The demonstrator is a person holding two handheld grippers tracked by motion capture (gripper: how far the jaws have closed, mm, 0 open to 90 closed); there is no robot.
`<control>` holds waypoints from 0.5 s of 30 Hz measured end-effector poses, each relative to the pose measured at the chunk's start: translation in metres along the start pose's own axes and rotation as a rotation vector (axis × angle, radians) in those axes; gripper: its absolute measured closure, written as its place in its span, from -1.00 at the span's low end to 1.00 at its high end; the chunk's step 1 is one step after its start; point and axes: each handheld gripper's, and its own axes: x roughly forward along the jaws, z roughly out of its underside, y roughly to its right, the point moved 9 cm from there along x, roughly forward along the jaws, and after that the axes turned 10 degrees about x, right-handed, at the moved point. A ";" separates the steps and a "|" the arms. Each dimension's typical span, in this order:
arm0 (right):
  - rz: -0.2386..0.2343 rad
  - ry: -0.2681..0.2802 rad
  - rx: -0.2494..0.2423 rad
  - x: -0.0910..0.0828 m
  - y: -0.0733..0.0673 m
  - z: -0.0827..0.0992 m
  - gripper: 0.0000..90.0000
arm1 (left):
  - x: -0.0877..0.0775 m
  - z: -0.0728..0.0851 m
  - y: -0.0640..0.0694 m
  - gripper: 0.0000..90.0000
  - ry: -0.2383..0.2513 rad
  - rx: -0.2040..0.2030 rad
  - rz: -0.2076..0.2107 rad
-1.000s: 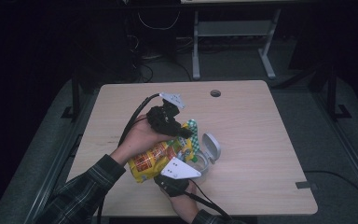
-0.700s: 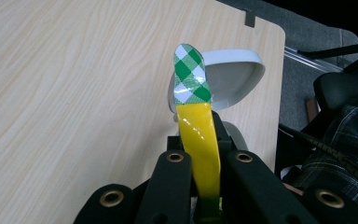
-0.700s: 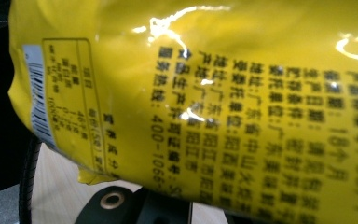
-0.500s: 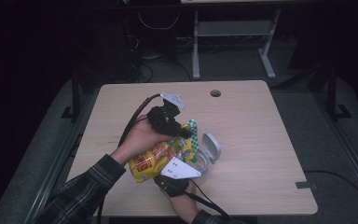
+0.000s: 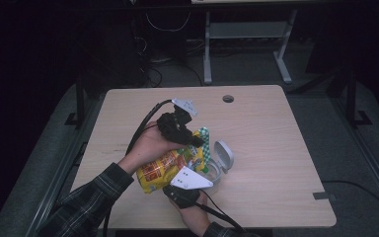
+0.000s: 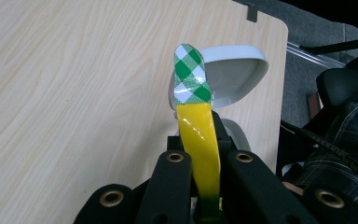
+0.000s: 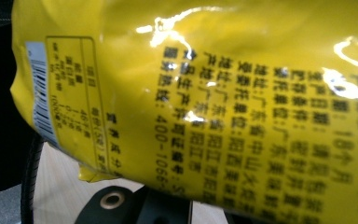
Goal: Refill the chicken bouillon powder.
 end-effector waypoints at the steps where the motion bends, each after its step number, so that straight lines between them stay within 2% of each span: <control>1: -0.001 0.000 0.001 0.000 0.000 0.000 0.99 | 0.000 0.000 0.000 1.00 -0.002 0.000 0.000; 15: -0.007 0.001 0.006 0.000 -0.001 0.000 0.99 | 0.003 0.001 -0.002 1.00 -0.029 -0.003 -0.001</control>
